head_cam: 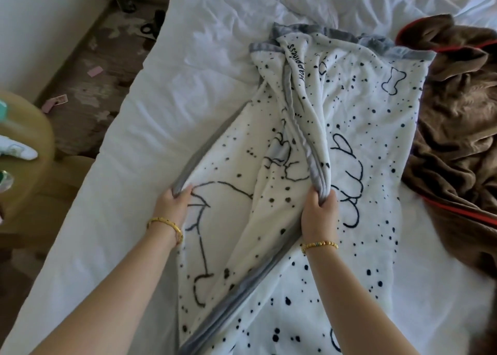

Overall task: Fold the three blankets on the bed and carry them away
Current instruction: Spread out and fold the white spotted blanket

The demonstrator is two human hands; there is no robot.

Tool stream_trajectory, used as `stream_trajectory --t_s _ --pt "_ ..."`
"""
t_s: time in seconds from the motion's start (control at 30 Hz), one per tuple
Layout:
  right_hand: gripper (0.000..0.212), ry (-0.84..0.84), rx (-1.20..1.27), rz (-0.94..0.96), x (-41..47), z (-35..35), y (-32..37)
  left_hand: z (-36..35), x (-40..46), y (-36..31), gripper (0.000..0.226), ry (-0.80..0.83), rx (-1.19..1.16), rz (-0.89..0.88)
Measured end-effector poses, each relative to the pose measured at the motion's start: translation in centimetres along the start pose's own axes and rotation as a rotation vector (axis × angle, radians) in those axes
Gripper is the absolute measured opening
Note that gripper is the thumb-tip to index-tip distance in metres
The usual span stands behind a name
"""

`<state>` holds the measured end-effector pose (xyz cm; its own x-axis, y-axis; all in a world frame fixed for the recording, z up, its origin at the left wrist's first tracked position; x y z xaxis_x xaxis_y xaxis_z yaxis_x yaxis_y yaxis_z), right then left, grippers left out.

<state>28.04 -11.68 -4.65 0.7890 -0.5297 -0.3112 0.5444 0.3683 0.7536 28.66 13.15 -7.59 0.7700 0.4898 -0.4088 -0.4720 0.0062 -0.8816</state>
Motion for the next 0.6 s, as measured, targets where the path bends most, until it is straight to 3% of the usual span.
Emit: stream_trajectory --t_s 0.07,0.17,0.23,0.3,0.4,0.5,0.6 --pt "0.019 0.067 0.073 0.021 -0.6 -0.7 1.2 0.9 -0.8 1.7 0.033 0.11 0.071 0.14" --pt "0.03 0.276 0.086 0.006 -1.6 -2.0 2.2 2.7 -3.0 4.7 0.044 0.425 0.176 0.526" --pt "0.03 0.35 0.014 -0.002 -2.4 -2.6 2.2 3.9 -4.4 6.0 0.031 0.543 0.292 0.531" --pt "0.023 0.369 -0.037 -0.012 -3.1 -3.0 1.7 4.8 -4.8 6.3 0.023 0.353 0.291 0.332" --pt "0.012 0.274 -0.058 -0.01 -3.6 -3.2 1.5 7.1 -4.1 4.9 0.021 -0.078 0.006 0.121" --pt "0.02 0.162 -0.057 0.07 -3.9 -4.0 2.6 8.2 -3.9 5.0 0.021 -0.019 0.137 0.082" --pt "0.032 0.321 -0.049 0.169 -4.9 -6.9 4.1 6.7 -4.5 4.9 0.008 0.047 0.263 0.029"
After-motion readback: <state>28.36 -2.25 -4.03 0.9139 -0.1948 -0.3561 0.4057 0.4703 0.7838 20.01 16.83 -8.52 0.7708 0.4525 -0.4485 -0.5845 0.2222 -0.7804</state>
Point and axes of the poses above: each hand's wrist, its own x-axis towards the middle knuckle, its own z-axis out of the back of the hand, y = z × x, the point moved 1 cm from there along x, towards the middle knuckle, and after that the axes turned 14 degrees about -x, right-handed, at the moved point
